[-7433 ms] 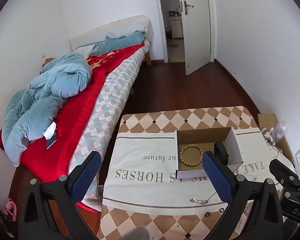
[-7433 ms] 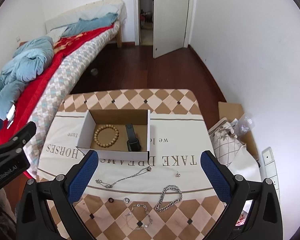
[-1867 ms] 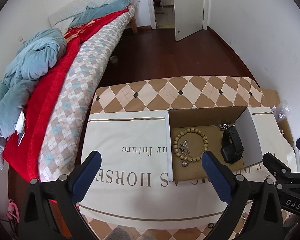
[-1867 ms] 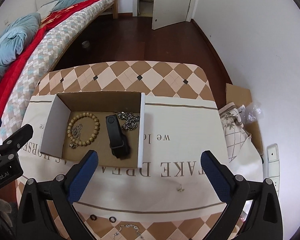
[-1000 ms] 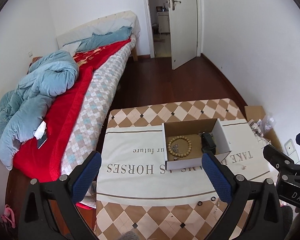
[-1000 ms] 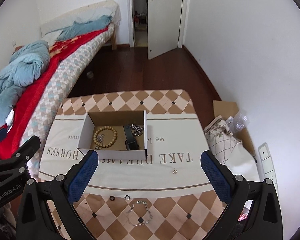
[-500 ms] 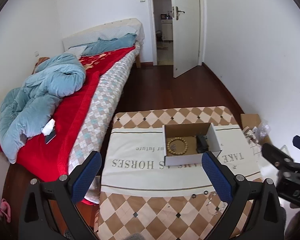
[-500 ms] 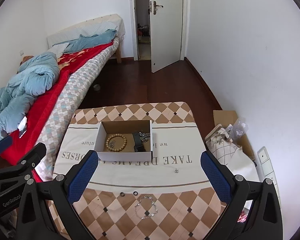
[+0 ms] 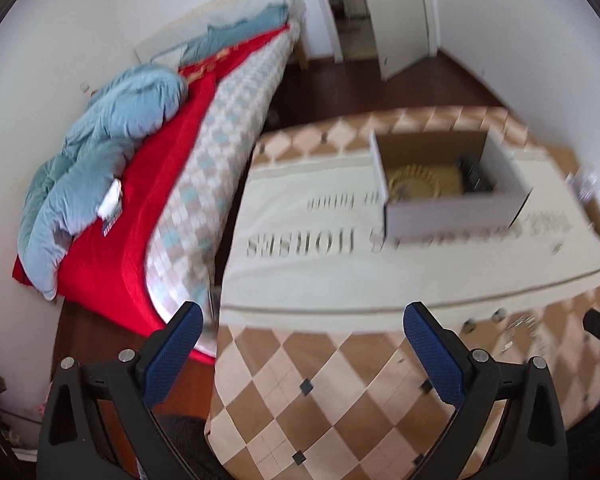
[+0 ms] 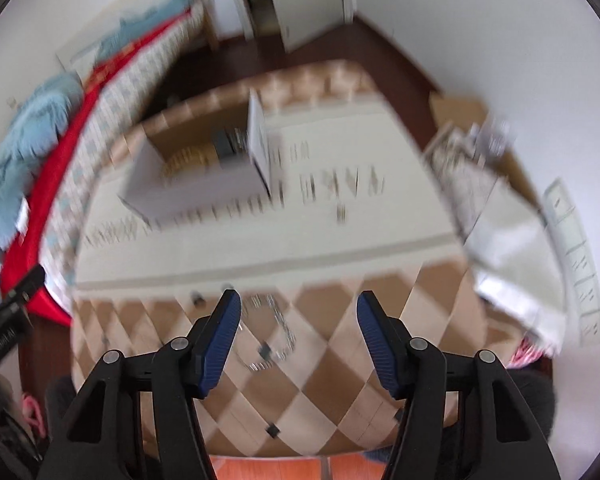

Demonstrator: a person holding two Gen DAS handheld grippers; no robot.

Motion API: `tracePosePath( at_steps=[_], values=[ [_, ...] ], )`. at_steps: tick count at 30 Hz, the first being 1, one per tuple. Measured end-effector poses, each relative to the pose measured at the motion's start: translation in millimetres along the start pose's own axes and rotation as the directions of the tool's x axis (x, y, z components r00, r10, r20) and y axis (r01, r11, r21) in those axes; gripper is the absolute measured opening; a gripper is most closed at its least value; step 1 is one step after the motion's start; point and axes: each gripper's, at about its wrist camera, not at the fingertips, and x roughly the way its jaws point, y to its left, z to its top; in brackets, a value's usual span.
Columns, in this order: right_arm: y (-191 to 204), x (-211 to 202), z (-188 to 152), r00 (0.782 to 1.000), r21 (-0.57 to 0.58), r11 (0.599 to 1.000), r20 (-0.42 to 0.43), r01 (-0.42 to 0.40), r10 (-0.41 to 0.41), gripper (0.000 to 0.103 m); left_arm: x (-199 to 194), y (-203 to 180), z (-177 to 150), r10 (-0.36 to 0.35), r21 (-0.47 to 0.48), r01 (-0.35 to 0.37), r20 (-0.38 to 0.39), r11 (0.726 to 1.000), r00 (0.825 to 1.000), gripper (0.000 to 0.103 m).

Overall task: Organize jewelry
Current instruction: 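Lower the right gripper onto the thin silver link bracelet and grasp it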

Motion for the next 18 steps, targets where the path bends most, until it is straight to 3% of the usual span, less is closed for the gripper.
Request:
tracePosePath(
  at_steps=[7, 10, 12, 18],
  values=[
    [8.3, 61.3, -22.5, 0.995, -0.053, 0.998, -0.091, 0.031, -0.035, 0.060, 42.4, -16.4, -14.5, -0.009, 0.036, 0.013, -0.101, 0.999, 0.995, 0.102],
    [21.3, 72.1, -29.9, 0.993, -0.125, 0.988, -0.071, 0.087, -0.096, 0.038, 48.4, -21.3, -13.9, -0.030, 0.041, 0.035, -0.118, 0.999, 0.993, 0.102],
    [28.5, 73.7, -34.0, 0.991, -0.168, 0.979, -0.045, 0.117, -0.126, 0.009, 51.9, -25.0, -12.4, -0.055, 0.039, 0.060, -0.130, 0.997, 0.990, 0.102],
    [1.1, 65.0, -27.9, 0.991, -0.091, 0.987, 0.011, 0.131, -0.131, 0.002, 51.1, -42.0, -11.4, -0.160, 0.042, 0.167, -0.136, 0.985, 0.978, 0.102]
  ],
)
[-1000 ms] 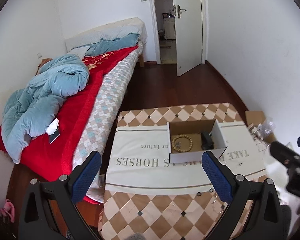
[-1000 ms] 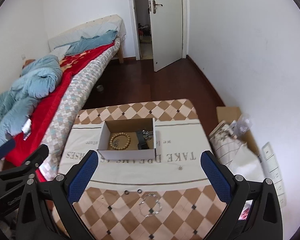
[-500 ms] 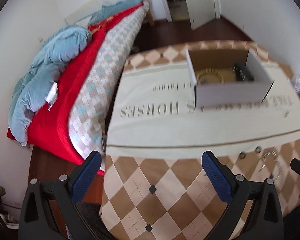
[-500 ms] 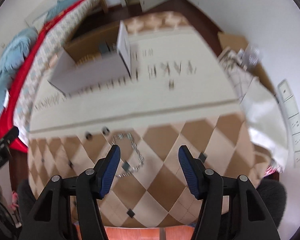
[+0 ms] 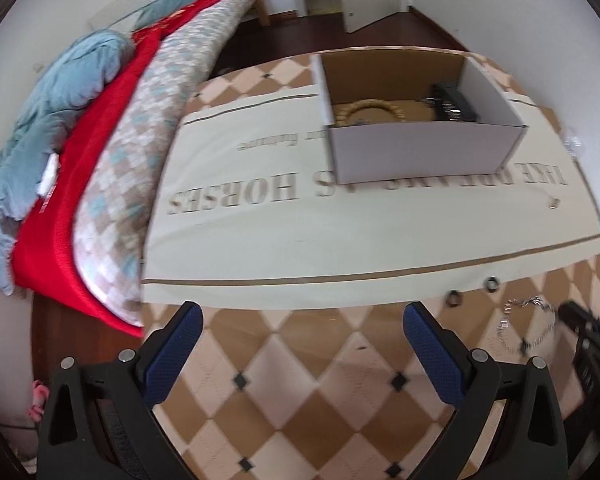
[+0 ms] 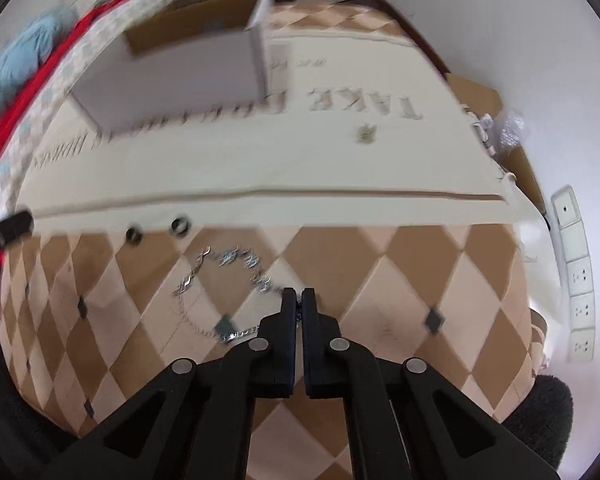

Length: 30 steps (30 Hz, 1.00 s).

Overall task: Organize jewelry
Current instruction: 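Lower the right gripper onto the thin silver link bracelet and grasp it, then lift the link bracelet with the right gripper while the left gripper grasps a black ring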

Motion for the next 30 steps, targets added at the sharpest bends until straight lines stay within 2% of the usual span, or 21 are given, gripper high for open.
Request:
tracePosePath(
  at_steps=[1, 4, 8, 13, 18, 19, 20, 21, 22, 23, 25, 30],
  values=[
    [-5.8, -1.5, 2.6, 1.000, 0.012, 1.000, 0.004, 0.003, -0.003, 0.002, -0.3, -5.5, -0.1, -0.017, 0.010, 0.017, 0.001, 1.000, 1.000, 0.102],
    [-26.4, -4.0, 9.7, 1.000, 0.045, 0.999, 0.015, 0.017, -0.018, 0.002, 1.9, -27.7, 0.3, -0.071, 0.048, 0.071, -0.003, 0.996, 0.997, 0.093],
    [-47.3, -6.1, 16.1, 1.000, 0.075, 0.997, 0.013, 0.016, -0.017, 0.002, 10.8, -53.8, 3.0, -0.118, 0.090, 0.120, -0.024, 0.989, 0.993, 0.092],
    [-49.4, -7.6, 21.7, 1.000, 0.096, 0.995, 0.013, 0.012, -0.014, 0.000, 24.2, -78.6, 6.4, -0.149, 0.130, 0.155, -0.055, 0.979, 0.987, 0.090],
    [-51.0, -8.3, 18.7, 1.000, 0.104, 0.995, 0.008, 0.005, -0.006, 0.000, 31.9, -89.8, 8.2, -0.157, 0.153, 0.167, -0.076, 0.974, 0.985, 0.072],
    [-51.1, -7.5, 19.1, 1.000, 0.106, 0.994, 0.008, 0.005, -0.006, 0.000, 33.2, -91.3, 8.4, -0.159, 0.157, 0.171, -0.082, 0.973, 0.984, 0.062],
    [-51.7, -7.3, 18.8, 1.000, 0.108, 0.994, 0.007, 0.004, -0.005, 0.000, 34.7, -92.6, 8.6, -0.161, 0.161, 0.174, -0.088, 0.972, 0.983, 0.048],
    [-52.7, -6.9, 18.9, 1.000, 0.111, 0.994, 0.006, 0.003, -0.004, 0.000, 36.2, -94.1, 7.9, -0.163, 0.167, 0.177, -0.095, 0.970, 0.982, 0.039],
    [-53.2, -7.0, 18.6, 1.000, 0.113, 0.994, 0.005, 0.003, -0.003, 0.000, 38.0, -95.4, 7.0, -0.168, 0.171, 0.185, -0.107, 0.968, 0.980, 0.022],
    [-54.3, -7.2, 19.1, 1.000, 0.116, 0.993, 0.005, 0.000, -0.001, 0.000, 37.8, -96.4, 5.9, -0.179, 0.172, 0.196, -0.109, 0.965, 0.978, 0.015],
    [-55.0, -8.6, 19.9, 1.000, 0.119, 0.993, 0.011, -0.001, -0.001, 0.000, 36.0, -98.7, 3.3, -0.176, 0.185, 0.194, -0.109, 0.963, 0.978, 0.010],
    [-55.2, -18.1, 24.0, 0.999, 0.126, 0.992, 0.036, -0.019, 0.014, 0.000, 22.3, -99.4, 0.0, -0.189, 0.200, 0.204, -0.092, 0.958, 0.978, 0.010]
  ],
)
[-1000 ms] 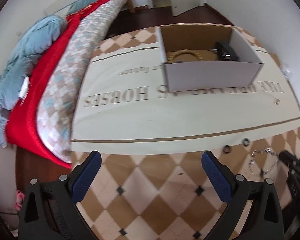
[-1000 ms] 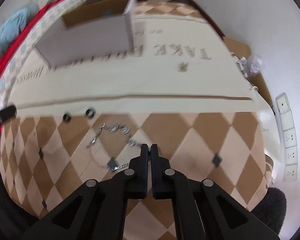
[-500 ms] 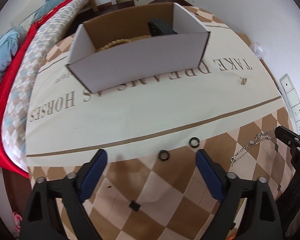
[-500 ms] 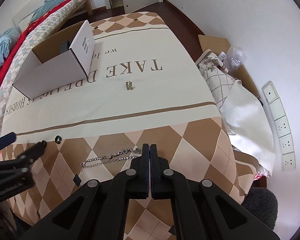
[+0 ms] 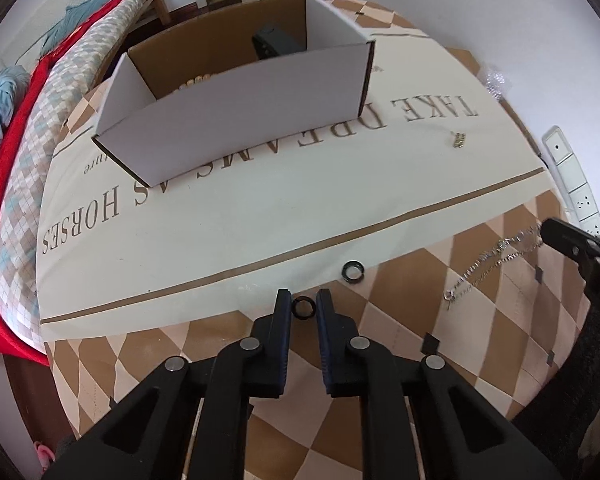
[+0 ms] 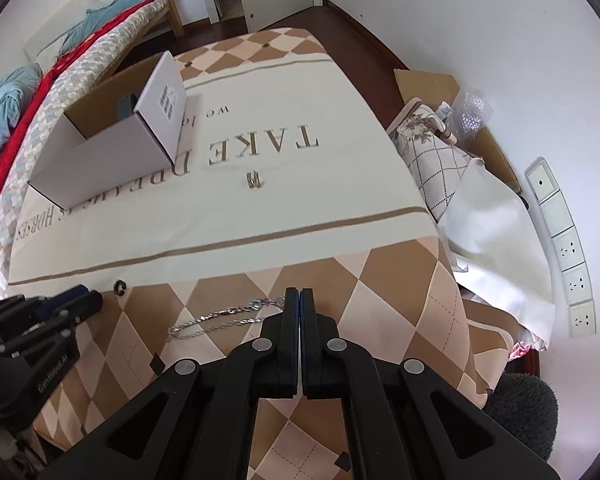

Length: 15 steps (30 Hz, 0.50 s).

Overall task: Organize jewelry
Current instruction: 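Lift the link bracelet with the right gripper while the left gripper grasps a black ring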

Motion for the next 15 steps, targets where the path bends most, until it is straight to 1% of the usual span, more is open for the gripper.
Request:
tracePosePath(
  at_steps=[3, 8, 11, 15],
  values=[
    [3.0, -15.5, 5.7, 0.999, -0.002, 1.000, 0.029, -0.027, 0.027, 0.000, -17.0, 11.2, 1.0, -0.013, -0.021, 0.014, 0.022, 1.000, 1.000, 0.010],
    [12.9, -46.7, 19.0, 0.993, -0.025, 0.996, 0.080, -0.090, 0.092, 0.000, -58.3, 45.5, 12.4, -0.030, -0.088, 0.038, 0.088, 0.995, 0.996, 0.010],
    [20.2, -67.7, 32.0, 0.984, -0.040, 0.990, 0.110, -0.138, 0.142, 0.000, -81.2, 61.7, 24.1, -0.029, -0.113, 0.043, 0.127, 0.993, 0.992, 0.010],
    [35.6, -92.6, 57.8, 0.967, -0.075, 0.977, 0.148, -0.199, 0.208, 0.000, -104.8, 80.8, 50.8, -0.029, -0.133, 0.054, 0.179, 0.990, 0.983, 0.010]
  ],
)
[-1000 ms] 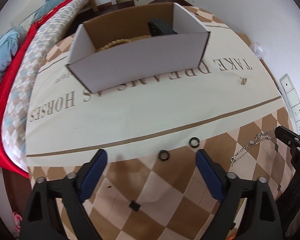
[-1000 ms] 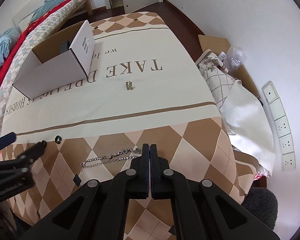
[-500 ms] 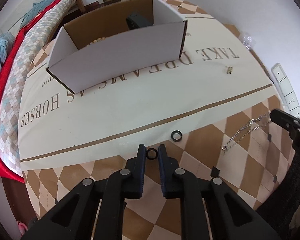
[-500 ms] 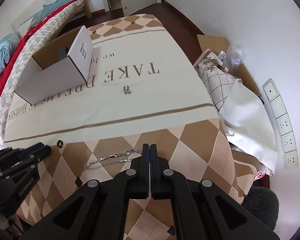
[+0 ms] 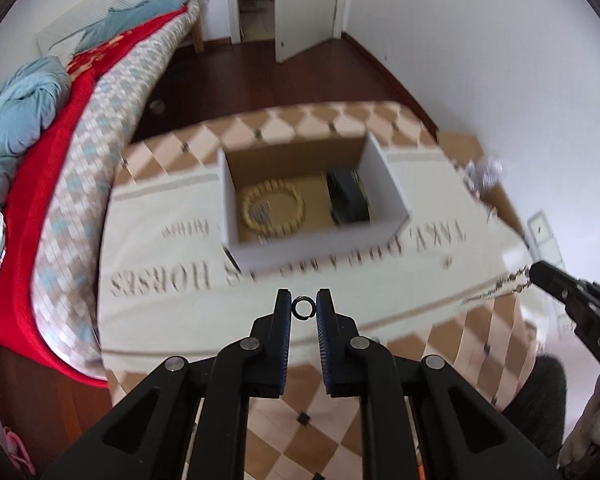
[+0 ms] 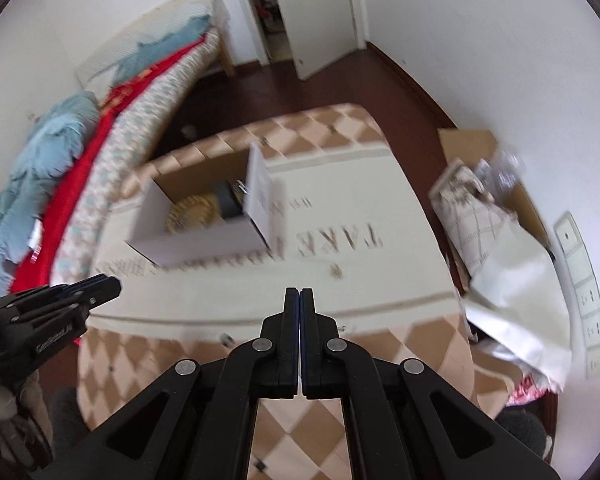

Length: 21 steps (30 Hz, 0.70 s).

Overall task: Organize jewelry
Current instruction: 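Lift the link bracelet with the right gripper while the left gripper grasps a black ring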

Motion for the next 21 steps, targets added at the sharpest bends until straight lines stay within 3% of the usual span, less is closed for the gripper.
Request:
tracePosePath(
  at_steps=[5, 9, 13, 17, 19, 21],
  values=[
    [26.2, -6.9, 42.4, 0.997, -0.043, 0.997, 0.051, -0.062, 0.064, 0.000, -5.7, 18.2, 41.5, 0.005, -0.009, -0.005, 0.043, 1.000, 0.999, 0.010],
    [53.2, 0.5, 75.7, 0.992, -0.094, 0.991, 0.073, -0.092, 0.099, 0.000, 4.4, 32.5, 68.8, 0.010, -0.023, -0.009, 0.028, 1.000, 1.000, 0.010],
    [67.8, 17.8, 97.5, 0.989, -0.104, 0.985, 0.037, -0.136, 0.141, 0.000, 14.5, 39.5, 79.2, 0.033, -0.024, -0.033, 0.020, 0.999, 0.999, 0.010],
    [37.3, 65.2, 78.0, 0.986, -0.021, 0.991, -0.105, -0.133, 0.130, 0.002, 21.6, 40.8, 70.1, 0.025, -0.037, -0.024, 0.007, 0.999, 1.000, 0.010],
    [21.3, 88.1, 59.3, 0.981, -0.007, 0.995, -0.169, -0.095, 0.093, 0.008, 26.4, 39.6, 60.6, 0.019, -0.043, -0.020, -0.006, 0.999, 1.000, 0.010],
    [1.5, 113.9, 30.6, 0.972, 0.013, 0.998, -0.228, -0.054, 0.056, 0.021, 31.1, 37.5, 51.5, 0.017, -0.044, -0.018, -0.018, 0.999, 1.000, 0.010]
  ],
)
